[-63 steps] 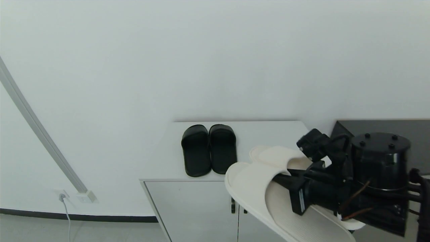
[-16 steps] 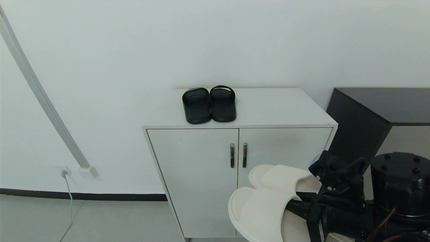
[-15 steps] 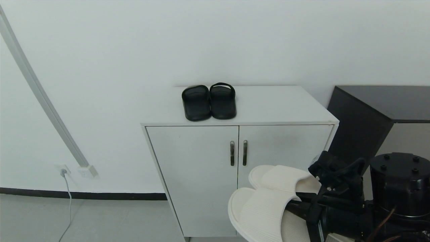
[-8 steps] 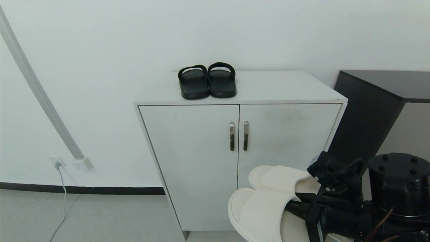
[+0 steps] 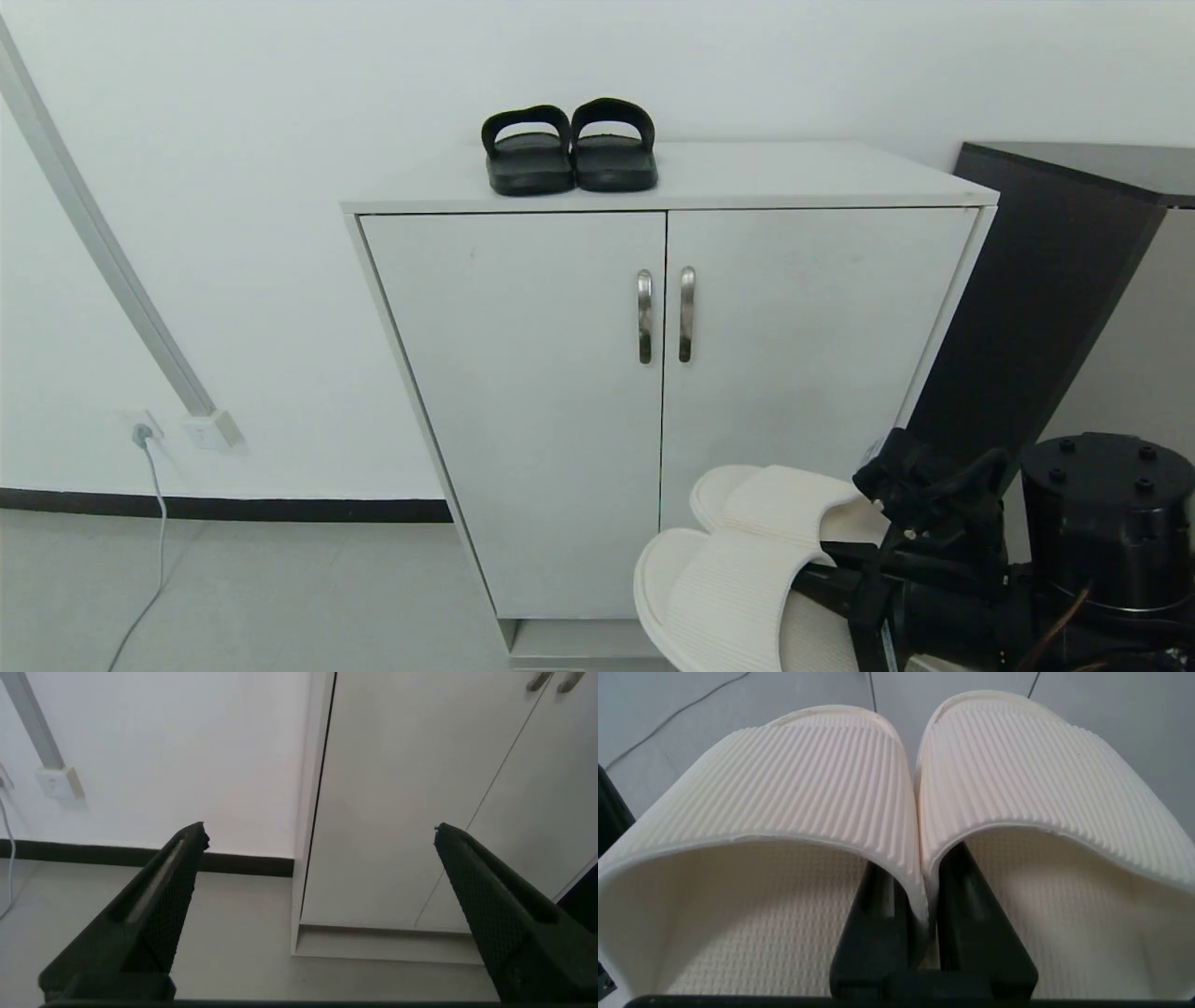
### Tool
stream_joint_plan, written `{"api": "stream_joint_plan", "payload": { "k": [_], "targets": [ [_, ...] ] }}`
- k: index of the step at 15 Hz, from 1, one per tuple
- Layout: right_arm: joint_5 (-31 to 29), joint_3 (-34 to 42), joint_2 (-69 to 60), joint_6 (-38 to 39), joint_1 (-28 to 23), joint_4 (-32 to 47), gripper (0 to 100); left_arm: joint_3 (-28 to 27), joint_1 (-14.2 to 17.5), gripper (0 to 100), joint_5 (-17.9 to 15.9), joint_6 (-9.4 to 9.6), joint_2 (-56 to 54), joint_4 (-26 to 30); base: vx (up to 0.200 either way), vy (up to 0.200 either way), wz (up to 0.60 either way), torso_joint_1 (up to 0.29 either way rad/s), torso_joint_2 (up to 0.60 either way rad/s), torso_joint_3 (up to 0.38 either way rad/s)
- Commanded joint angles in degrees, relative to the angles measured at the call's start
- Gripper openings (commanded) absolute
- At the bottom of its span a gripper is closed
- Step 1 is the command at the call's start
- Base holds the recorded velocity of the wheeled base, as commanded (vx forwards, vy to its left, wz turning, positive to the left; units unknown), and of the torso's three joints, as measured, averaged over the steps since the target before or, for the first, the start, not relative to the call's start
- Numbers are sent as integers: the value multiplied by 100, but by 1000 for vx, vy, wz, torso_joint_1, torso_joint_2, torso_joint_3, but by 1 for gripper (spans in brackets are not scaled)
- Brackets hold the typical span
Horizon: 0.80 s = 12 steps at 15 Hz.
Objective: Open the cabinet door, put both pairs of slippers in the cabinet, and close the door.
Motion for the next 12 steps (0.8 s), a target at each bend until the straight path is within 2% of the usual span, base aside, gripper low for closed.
{"api": "stream_joint_plan", "payload": {
  "k": [1, 4, 7, 9, 10, 11, 12],
  "targets": [
    [1, 10, 57, 0, 16, -50, 0, 2, 1, 100, 0, 0, 8, -4, 0, 0, 0, -41, 447, 383],
    [-8, 63, 136, -9, 87, -156, 0, 2, 1, 100, 26, 79, -1, -21, 0, 0, 0, -27, 413, 377],
    [-8, 89, 145, -9, 87, -165, 0, -15, 1, 100, 52, 114, 52, -30, 0, 0, 0, -1, 28, 20],
    [-16, 89, 154, -9, 78, -174, 0, -15, -78, 100, -62, 158, 298, -30, 0, 0, 0, 0, 0, 0],
    [-16, 98, 154, -9, 78, -174, 0, -253, -95, 100, -132, 114, 465, -83, 0, 0, 0, 0, 0, 0],
    [-16, 107, 154, -9, 78, -174, 0, -877, -122, 100, -326, -123, 764, -57, 0, 0, 0, 0, 0, 0],
    [-16, 107, 154, -9, 78, -182, 0, -1255, -122, 100, -642, -281, 1221, -13, 0, 0, 0, -2, 76, 129]
  ]
}}
